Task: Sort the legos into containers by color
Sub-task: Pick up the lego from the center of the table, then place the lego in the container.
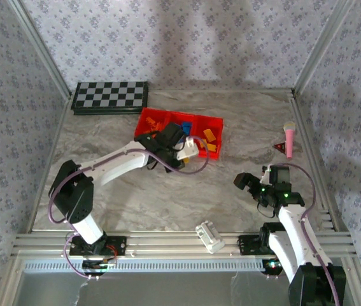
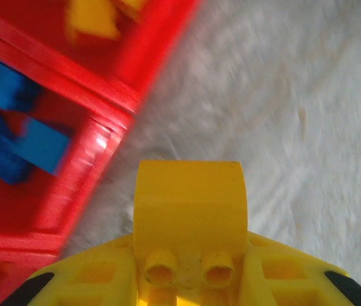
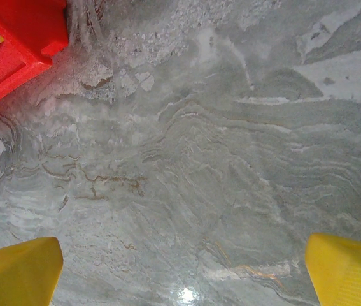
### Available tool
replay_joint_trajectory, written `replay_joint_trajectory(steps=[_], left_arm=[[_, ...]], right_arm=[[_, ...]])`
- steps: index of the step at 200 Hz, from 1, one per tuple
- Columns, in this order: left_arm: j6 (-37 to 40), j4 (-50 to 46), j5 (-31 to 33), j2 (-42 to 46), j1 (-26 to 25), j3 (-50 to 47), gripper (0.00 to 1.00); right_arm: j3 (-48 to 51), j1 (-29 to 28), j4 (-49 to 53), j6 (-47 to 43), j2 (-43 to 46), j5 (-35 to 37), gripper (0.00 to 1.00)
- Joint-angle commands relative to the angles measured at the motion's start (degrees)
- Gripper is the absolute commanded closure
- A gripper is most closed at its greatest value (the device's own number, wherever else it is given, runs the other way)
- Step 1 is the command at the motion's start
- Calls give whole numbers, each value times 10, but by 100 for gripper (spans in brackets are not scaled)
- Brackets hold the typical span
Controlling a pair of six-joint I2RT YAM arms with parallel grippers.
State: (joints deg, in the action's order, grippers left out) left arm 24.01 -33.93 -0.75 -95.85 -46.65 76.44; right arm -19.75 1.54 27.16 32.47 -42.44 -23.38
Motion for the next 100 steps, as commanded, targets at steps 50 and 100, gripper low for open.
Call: replay_joint_trajectory(steps=[50,100], left_arm=[[-161,-8,67,-204,-4,297,81],[-212,-81,57,-353,0,490,79]], right_arm=[[-19,5,20,-14,5,1,0],[-17,9,20,-19,6,-13,0]])
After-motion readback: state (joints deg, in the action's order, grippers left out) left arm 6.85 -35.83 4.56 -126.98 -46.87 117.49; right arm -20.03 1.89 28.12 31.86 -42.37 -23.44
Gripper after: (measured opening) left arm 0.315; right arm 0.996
